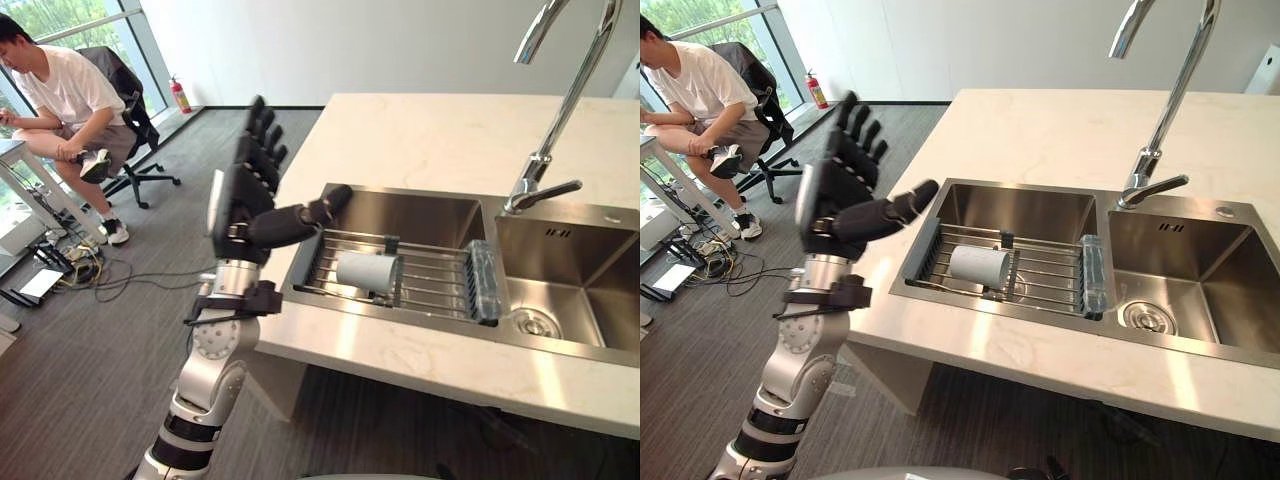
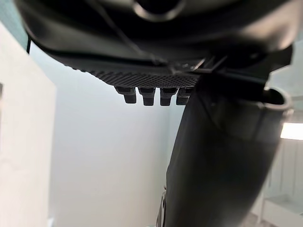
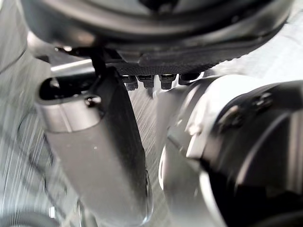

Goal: Walk over to the sink, pick up the cup, carry it to the dishwasher, place the cup inside the dishwasher, then close the dishwasher door

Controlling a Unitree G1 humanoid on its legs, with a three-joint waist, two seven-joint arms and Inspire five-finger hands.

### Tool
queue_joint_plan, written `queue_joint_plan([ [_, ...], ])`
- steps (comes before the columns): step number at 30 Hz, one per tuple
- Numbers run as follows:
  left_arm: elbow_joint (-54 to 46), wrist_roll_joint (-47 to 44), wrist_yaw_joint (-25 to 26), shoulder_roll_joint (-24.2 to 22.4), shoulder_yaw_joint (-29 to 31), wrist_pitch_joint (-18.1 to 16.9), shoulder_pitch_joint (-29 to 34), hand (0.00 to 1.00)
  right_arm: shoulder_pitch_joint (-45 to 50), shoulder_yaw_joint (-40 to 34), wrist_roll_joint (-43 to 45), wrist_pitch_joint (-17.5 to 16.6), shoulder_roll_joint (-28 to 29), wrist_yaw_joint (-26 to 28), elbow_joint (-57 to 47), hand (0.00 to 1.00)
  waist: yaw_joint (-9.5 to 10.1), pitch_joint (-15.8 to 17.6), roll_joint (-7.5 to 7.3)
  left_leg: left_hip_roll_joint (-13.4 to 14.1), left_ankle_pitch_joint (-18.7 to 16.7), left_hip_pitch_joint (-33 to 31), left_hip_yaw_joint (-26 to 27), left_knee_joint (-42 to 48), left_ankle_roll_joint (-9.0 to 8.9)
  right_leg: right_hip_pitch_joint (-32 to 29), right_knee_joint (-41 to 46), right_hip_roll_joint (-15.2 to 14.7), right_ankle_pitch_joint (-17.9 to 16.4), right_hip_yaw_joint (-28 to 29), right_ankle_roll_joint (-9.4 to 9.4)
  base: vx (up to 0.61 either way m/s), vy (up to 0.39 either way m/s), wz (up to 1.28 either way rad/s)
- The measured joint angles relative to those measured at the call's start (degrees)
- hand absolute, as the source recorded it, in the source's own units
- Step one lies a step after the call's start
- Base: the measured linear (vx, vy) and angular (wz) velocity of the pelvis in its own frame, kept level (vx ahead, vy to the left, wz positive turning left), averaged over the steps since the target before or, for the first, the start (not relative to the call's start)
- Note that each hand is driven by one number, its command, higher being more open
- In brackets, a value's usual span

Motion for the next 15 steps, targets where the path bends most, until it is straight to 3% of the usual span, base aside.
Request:
queue_joint_plan([
  [4,3.6,5.9,-3.9,1.9,-6.8,5.5,-0.9,1.00,-1.4,-2.1,-0.3,0.2,-0.1,-0.4,0.3,1.00,-2.04,0.1,-0.08,0.0,0.0,0.0,0.1,-1.0,-0.01,0.9,-3.7,0.5,1.7,0.2,0.06,0.08,0.010,-0.09],
  [7,4.4,9.1,-4.0,2.4,-7.5,8.8,-0.9,1.00,-1.6,-2.3,-0.3,0.3,-0.1,-0.8,0.3,1.00,-2.44,0.1,-0.13,0.0,-0.2,0.0,0.1,-1.1,-0.08,1.4,-5.7,0.7,2.8,0.6,0.04,0.04,0.010,-0.09],
  [15,4.6,19.9,-1.2,7.8,-7.4,9.5,-1.7,1.00,-1.2,0.0,0.9,1.4,-0.9,-1.4,0.2,1.00,-2.46,0.6,-0.94,0.0,-0.4,0.3,1.0,-1.2,-0.02,2.5,-9.0,0.9,5.1,1.7,0.12,-0.04,0.007,-0.08],
])
